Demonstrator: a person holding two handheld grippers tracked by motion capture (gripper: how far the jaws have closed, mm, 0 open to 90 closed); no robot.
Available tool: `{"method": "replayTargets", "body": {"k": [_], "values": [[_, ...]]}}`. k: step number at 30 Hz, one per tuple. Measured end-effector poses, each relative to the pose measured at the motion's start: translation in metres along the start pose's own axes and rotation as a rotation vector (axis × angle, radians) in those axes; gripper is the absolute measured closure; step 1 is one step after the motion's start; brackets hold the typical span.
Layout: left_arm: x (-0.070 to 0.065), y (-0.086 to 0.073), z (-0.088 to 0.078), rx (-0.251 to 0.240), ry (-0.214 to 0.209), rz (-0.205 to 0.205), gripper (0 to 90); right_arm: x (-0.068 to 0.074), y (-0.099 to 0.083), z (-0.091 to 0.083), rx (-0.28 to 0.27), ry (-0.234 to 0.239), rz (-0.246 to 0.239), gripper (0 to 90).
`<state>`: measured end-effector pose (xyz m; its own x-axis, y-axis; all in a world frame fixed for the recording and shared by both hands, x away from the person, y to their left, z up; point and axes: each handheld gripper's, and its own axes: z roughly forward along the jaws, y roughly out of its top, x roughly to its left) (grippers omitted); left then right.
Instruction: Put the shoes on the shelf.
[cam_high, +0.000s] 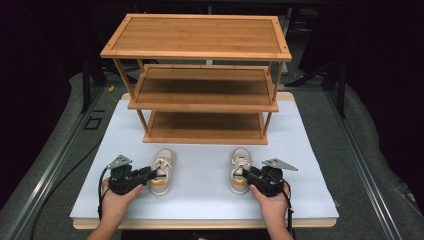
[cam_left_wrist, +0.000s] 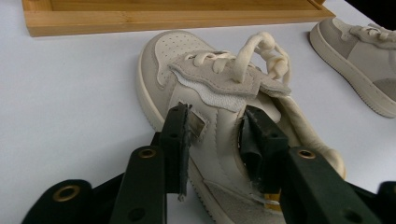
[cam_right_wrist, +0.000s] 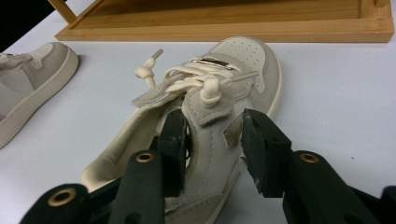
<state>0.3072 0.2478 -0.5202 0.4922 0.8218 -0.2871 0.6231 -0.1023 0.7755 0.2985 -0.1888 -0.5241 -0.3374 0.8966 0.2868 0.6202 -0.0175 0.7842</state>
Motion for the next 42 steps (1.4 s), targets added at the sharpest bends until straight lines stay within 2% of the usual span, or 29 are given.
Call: {"method": "replayTargets", "body": {"k": [3,4,10,18,25,29,42], "values": [[-0.002,0.001,0.001,0.004,0.003,-0.004,66.2,0.002,0.001,0.0,0.009,0.008,-0.002,64.3],[-0.003,0.002,0.002,0.005,-0.005,-0.017,66.3,0.002,0.001,0.0,0.006,0.008,-0.002,64.7],[-0.01,0.005,0.01,0.02,-0.029,-0.018,66.2,0.011,0.001,0.003,0.018,0.036,-0.006,65.2],[-0.033,0.011,0.029,0.028,-0.047,0.0,66.3,0.035,0.001,0.015,0.042,0.08,-0.044,65.2],[-0.047,0.015,0.041,0.045,-0.074,0.001,66.3,0.053,0.002,0.028,0.057,0.114,-0.03,65.0],[-0.05,0.016,0.044,0.045,-0.076,-0.003,66.3,0.059,0.003,0.033,0.051,0.129,-0.031,64.9],[-0.059,0.016,0.049,0.047,-0.077,0.006,66.9,0.069,0.001,0.04,0.036,0.136,0.005,64.4]]}}
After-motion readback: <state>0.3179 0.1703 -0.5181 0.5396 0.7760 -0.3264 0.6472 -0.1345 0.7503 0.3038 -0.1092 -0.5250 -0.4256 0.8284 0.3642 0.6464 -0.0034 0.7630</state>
